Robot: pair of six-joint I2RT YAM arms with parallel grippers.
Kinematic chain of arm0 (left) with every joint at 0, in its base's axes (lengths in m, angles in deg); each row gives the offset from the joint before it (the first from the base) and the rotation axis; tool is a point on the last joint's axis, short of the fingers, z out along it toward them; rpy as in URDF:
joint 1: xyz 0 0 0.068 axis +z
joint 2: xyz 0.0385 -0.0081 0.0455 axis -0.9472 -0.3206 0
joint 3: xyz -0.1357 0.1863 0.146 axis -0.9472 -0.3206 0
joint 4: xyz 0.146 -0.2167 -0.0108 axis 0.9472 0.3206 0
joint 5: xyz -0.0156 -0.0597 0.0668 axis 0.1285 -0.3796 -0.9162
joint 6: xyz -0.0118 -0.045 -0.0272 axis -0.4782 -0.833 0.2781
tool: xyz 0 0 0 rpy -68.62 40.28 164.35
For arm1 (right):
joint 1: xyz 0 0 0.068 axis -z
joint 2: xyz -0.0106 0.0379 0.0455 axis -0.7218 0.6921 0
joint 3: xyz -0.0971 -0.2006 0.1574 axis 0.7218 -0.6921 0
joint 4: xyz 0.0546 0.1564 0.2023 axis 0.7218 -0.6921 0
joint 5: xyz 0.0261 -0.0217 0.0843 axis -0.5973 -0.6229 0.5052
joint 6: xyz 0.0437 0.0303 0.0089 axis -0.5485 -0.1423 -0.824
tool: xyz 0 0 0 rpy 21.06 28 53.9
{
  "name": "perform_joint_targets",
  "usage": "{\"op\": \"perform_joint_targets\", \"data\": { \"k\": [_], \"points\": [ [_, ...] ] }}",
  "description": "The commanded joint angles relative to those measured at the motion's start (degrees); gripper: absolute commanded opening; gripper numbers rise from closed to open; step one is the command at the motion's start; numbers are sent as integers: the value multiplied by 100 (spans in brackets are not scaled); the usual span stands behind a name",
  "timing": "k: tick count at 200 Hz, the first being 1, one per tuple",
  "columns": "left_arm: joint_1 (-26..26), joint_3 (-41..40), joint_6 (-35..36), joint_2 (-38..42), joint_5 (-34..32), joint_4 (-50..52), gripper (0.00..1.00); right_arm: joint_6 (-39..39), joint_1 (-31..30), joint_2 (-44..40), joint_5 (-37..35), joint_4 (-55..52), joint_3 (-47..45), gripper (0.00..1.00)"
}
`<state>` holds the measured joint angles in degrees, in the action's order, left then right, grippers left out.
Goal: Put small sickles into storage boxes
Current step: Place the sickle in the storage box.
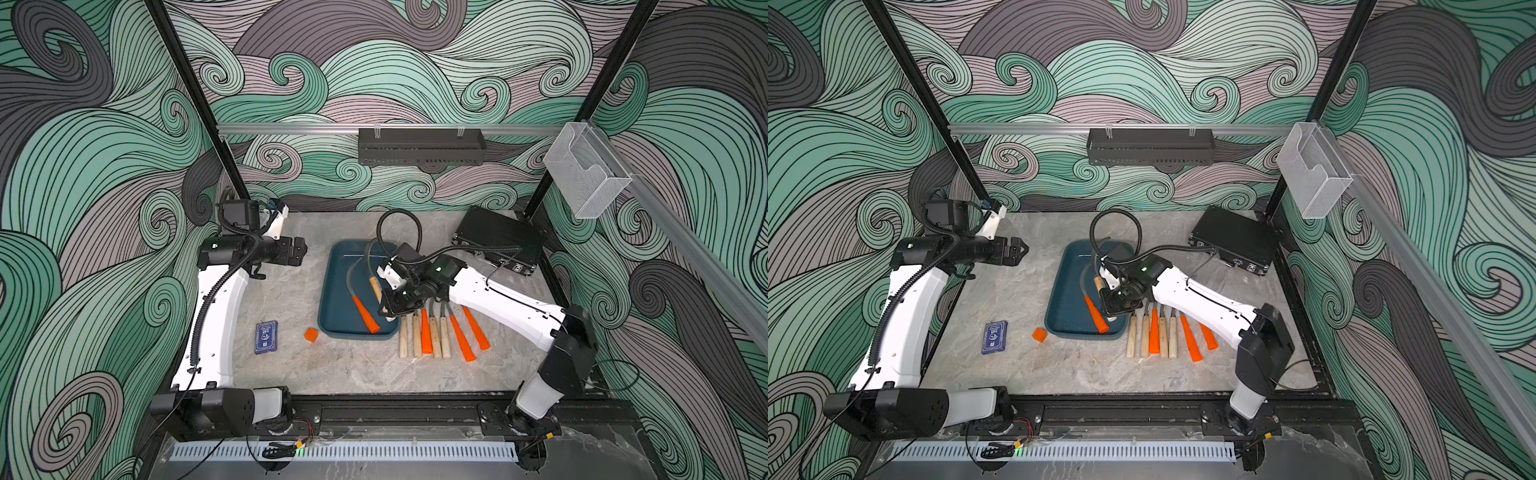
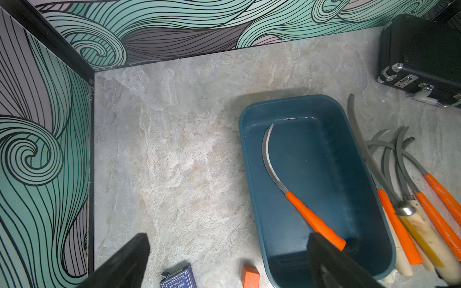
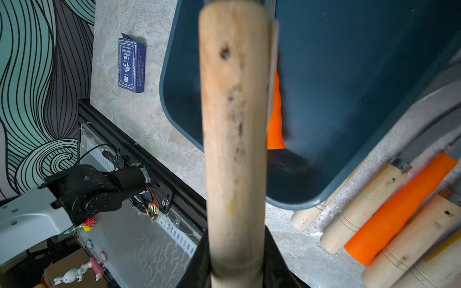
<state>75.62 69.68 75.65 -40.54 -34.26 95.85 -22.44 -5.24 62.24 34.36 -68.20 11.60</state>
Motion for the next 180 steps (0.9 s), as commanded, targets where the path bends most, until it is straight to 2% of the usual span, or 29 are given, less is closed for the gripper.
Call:
{"op": "perform_joint_targets", "data": {
  "k": [1, 78, 180],
  "points": [
    [-36, 176, -44, 163, -11, 66, 99, -60, -84, 328, 159, 156, 329, 0],
    [-41, 44, 47, 300, 7, 94, 98, -40, -195, 1305, 287, 152, 834, 0],
    [-36, -272, 145, 353, 51, -2, 99, 209, -200, 1954, 180, 15, 1023, 3]
  ]
}}
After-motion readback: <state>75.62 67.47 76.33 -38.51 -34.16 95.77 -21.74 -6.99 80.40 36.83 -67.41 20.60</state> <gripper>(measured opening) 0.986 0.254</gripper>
